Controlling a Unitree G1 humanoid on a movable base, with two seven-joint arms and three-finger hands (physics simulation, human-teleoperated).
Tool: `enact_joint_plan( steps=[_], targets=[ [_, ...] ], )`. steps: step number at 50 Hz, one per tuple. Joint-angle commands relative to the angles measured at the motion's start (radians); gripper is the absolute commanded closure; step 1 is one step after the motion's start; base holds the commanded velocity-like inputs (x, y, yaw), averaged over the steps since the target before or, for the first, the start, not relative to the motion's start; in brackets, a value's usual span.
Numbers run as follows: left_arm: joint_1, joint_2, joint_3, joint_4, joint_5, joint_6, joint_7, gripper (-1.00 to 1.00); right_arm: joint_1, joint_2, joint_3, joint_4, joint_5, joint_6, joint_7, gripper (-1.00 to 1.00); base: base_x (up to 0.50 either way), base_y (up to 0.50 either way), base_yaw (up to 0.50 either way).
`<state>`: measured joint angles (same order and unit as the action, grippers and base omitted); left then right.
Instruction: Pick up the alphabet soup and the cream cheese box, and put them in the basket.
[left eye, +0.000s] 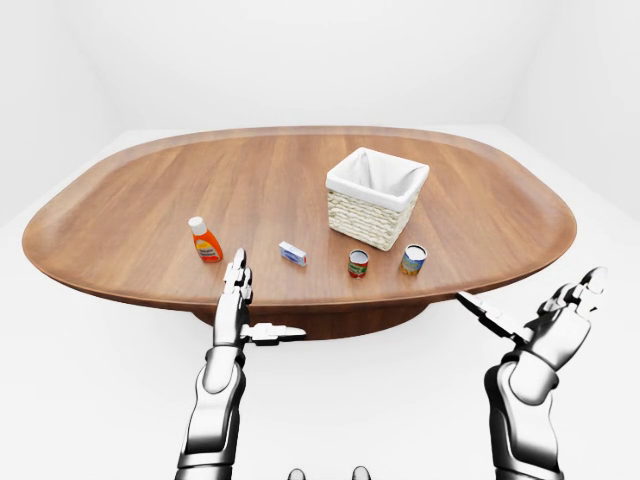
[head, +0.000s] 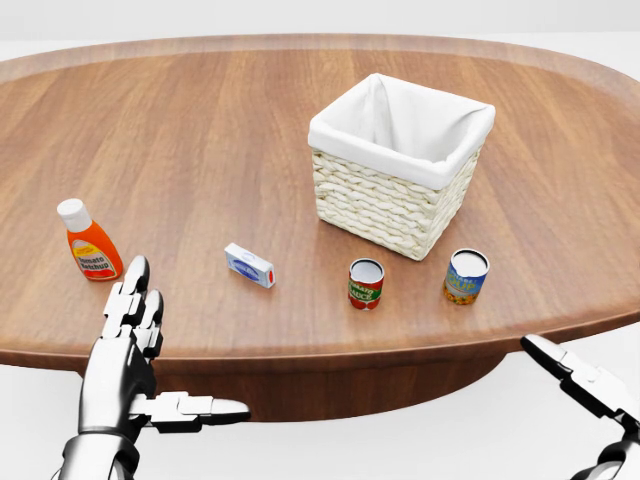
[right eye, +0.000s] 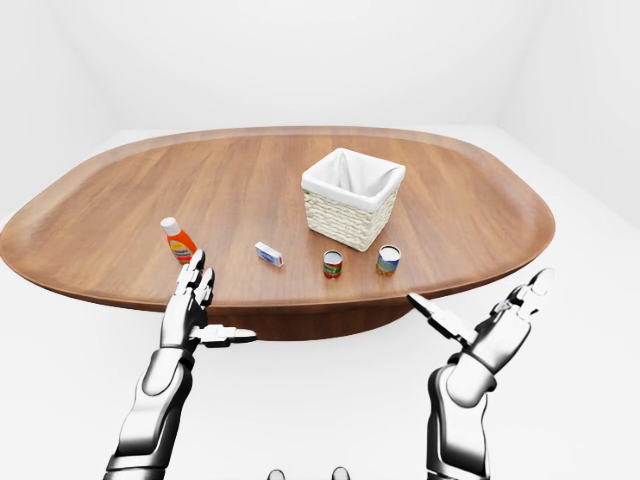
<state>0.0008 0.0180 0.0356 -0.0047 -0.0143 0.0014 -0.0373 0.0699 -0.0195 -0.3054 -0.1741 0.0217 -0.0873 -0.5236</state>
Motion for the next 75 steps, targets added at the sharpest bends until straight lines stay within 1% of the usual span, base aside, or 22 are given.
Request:
enact_joint_plan(
  steps=[1, 4, 7, 12, 14, 18, 20, 21, 22, 48, 49, 53, 55, 61, 62, 64, 65, 66, 67, 72, 74, 75],
  targets=[
    [0.000, 0.000, 0.001, 0.000, -0.001, -0.001, -0.001, -1.00, 0.004, 0.000, -0.017, 0.002, 0.011, 0.000, 0.000, -1.00, 0.00, 0.00, 0.00],
    [0.004, -0.001, -0.002, -0.010, 0.001, 0.007, 0.000, -1.00, 0.004, 0.000, -0.017, 0.002, 0.017, 0.000, 0.000, -1.00, 0.00, 0.00, 0.00],
    [-0.003, 0.001, 0.001, 0.007, 0.001, -0.003, -0.001, -1.00, 0.003, 0.000, -0.020, 0.004, 0.018, 0.000, 0.000, -1.00, 0.00, 0.00, 0.00],
    [-0.003, 0.000, 0.000, 0.006, 0.002, -0.001, -0.001, -1.00, 0.003, -0.001, -0.022, 0.005, 0.014, 0.000, 0.000, -1.00, 0.00, 0.00, 0.00],
    [-0.007, 0.001, 0.001, 0.019, 0.002, -0.009, -0.001, -1.00, 0.000, -0.002, -0.024, 0.013, 0.017, 0.000, 0.000, -1.00, 0.00, 0.00, 0.00],
    [-0.002, 0.001, 0.000, 0.008, 0.003, -0.001, -0.001, -1.00, 0.005, -0.001, -0.024, 0.006, 0.026, 0.000, 0.000, -1.00, 0.00, 0.00, 0.00],
    [-0.005, 0.001, 0.001, 0.017, 0.003, -0.007, -0.001, -1.00, 0.005, 0.000, -0.025, 0.003, 0.032, 0.004, 0.000, -1.00, 0.00, 0.00, 0.00],
    [-0.003, 0.001, 0.000, 0.010, 0.003, -0.001, 0.000, -1.00, 0.000, -0.003, -0.025, 0.017, 0.039, 0.000, 0.000, -1.00, 0.00, 0.00, 0.00],
    [-0.003, 0.001, 0.000, 0.010, 0.003, -0.001, 0.000, -1.00, -0.001, -0.003, -0.025, 0.018, 0.039, 0.000, 0.000, -1.00, 0.00, 0.00, 0.00],
    [-0.004, 0.000, 0.000, 0.011, 0.004, 0.000, 0.000, -1.00, -0.001, -0.005, -0.024, 0.018, 0.041, 0.000, 0.000, -1.00, 0.00, 0.00, 0.00],
    [-0.005, 0.001, -0.001, 0.014, 0.004, -0.002, 0.000, -1.00, 0.002, -0.004, -0.023, 0.009, 0.041, 0.004, 0.000, -1.00, 0.00, 0.00, 0.00],
    [-0.007, 0.001, 0.000, 0.025, 0.003, -0.012, -0.002, -1.00, 0.003, -0.003, -0.024, 0.008, 0.043, 0.000, 0.000, -1.00, 0.00, 0.00, 0.00],
    [-0.003, 0.000, -0.002, 0.012, 0.004, -0.004, -0.002, -1.00, 0.003, -0.003, -0.024, 0.009, 0.042, 0.000, 0.000, -1.00, 0.00, 0.00, 0.00],
    [-0.007, 0.000, -0.003, 0.016, 0.003, -0.003, -0.004, -1.00, 0.000, -0.005, -0.027, 0.013, 0.049, 0.000, 0.000, -1.00, 0.00, 0.00, 0.00],
    [-0.005, -0.001, -0.003, 0.010, 0.002, 0.002, -0.004, -1.00, 0.000, -0.005, -0.027, 0.016, 0.051, 0.000, 0.000, -1.00, 0.00, 0.00, 0.00],
    [-0.003, -0.001, -0.004, 0.010, 0.002, 0.000, -0.004, -1.00, 0.000, -0.005, -0.028, 0.015, 0.054, 0.000, 0.000, -1.00, 0.00, 0.00, 0.00],
    [-0.008, 0.000, -0.002, 0.023, 0.001, -0.008, -0.005, -1.00, 0.001, -0.005, -0.028, 0.011, 0.057, 0.000, 0.000, -1.00, 0.00, 0.00, 0.00],
    [-0.009, 0.000, -0.002, 0.024, 0.001, -0.009, -0.005, -1.00, 0.001, -0.004, -0.028, 0.010, 0.057, 0.000, 0.000, -1.00, 0.00, 0.00, 0.00],
    [-0.007, 0.000, -0.003, 0.019, 0.002, -0.005, -0.005, -1.00, 0.001, -0.005, -0.028, 0.018, 0.056, 0.000, 0.000, -1.00, 0.00, 0.00, 0.00],
    [-0.009, 0.000, -0.003, 0.025, 0.002, -0.006, -0.006, -1.00, -0.001, -0.005, -0.027, 0.018, 0.057, 0.000, 0.000, -1.00, 0.00, 0.00, 0.00],
    [-0.006, 0.000, -0.005, 0.014, 0.004, 0.003, -0.005, -1.00, -0.001, -0.005, -0.027, 0.017, 0.060, 0.000, 0.000, -1.00, 0.00, 0.00, 0.00],
    [-0.005, 0.000, -0.005, 0.014, 0.004, 0.002, -0.006, -1.00, -0.001, -0.005, -0.027, 0.016, 0.060, 0.000, 0.000, -1.00, 0.00, 0.00, 0.00]
  ],
)
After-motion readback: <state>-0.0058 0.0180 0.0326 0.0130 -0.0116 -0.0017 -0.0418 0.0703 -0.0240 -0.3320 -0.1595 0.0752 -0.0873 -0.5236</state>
